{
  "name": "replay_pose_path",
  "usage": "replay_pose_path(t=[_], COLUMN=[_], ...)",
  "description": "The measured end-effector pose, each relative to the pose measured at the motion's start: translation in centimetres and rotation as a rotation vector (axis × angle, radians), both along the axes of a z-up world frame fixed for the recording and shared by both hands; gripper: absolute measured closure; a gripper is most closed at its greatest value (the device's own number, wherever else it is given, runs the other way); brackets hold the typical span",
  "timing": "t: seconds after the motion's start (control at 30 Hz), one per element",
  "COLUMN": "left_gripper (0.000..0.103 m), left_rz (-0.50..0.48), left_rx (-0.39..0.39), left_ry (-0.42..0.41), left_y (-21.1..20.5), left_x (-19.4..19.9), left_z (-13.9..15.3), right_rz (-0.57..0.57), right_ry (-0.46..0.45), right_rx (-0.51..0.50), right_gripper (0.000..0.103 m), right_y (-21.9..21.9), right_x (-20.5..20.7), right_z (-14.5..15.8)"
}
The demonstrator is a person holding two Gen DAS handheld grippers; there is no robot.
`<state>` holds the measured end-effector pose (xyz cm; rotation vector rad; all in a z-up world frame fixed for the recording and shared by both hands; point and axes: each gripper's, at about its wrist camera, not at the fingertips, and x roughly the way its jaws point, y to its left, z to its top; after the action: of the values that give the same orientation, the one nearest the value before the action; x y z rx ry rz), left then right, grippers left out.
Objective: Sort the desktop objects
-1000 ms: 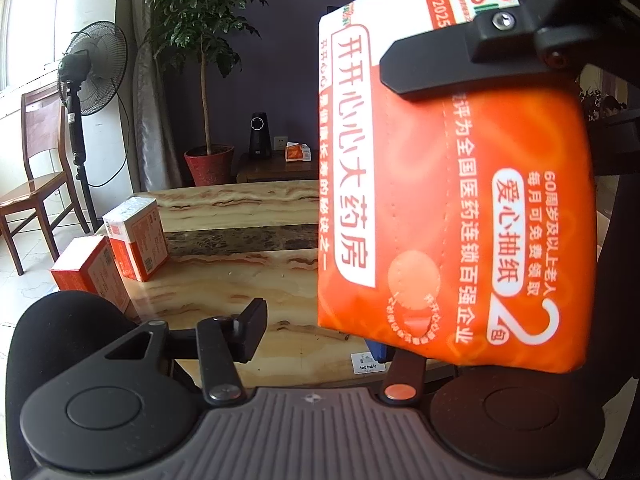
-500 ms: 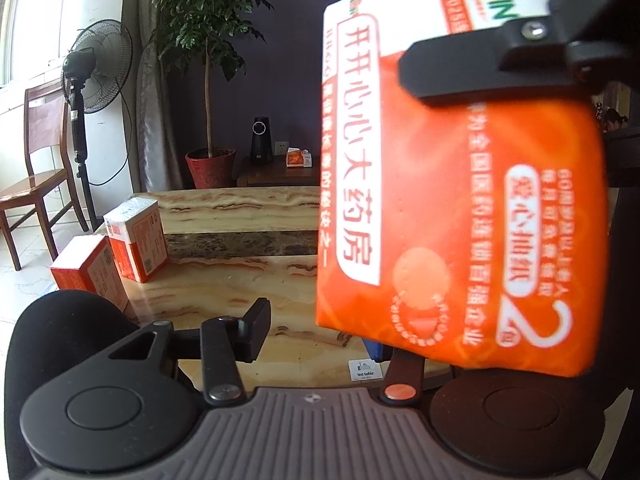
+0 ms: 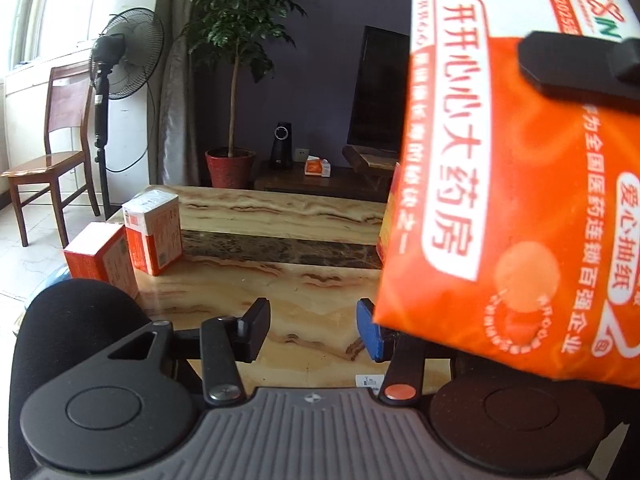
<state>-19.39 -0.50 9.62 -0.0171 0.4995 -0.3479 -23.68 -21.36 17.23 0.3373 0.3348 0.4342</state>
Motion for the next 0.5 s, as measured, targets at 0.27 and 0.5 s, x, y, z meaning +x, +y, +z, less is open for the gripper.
replay_pose_path(t=[0.27, 0.5], left_gripper=[0.066, 0.086], left_rz=[-0.008, -0.037], left_rx=[0.028, 0.091], left_ry=[-0.158, -0.271], left_y=[-0.5, -1.6], left_x=[-1.8, -3.0], left_z=[1.3, 2.0], right_rz=[0.062, 0.056], right_ry=[-0.145, -0.162], right_rx=[-0.066, -0.052], right_gripper=[0.027, 0.026], right_y=[1.4, 0.8], right_x=[-1.5, -1.6], right_z=[1.1, 1.3])
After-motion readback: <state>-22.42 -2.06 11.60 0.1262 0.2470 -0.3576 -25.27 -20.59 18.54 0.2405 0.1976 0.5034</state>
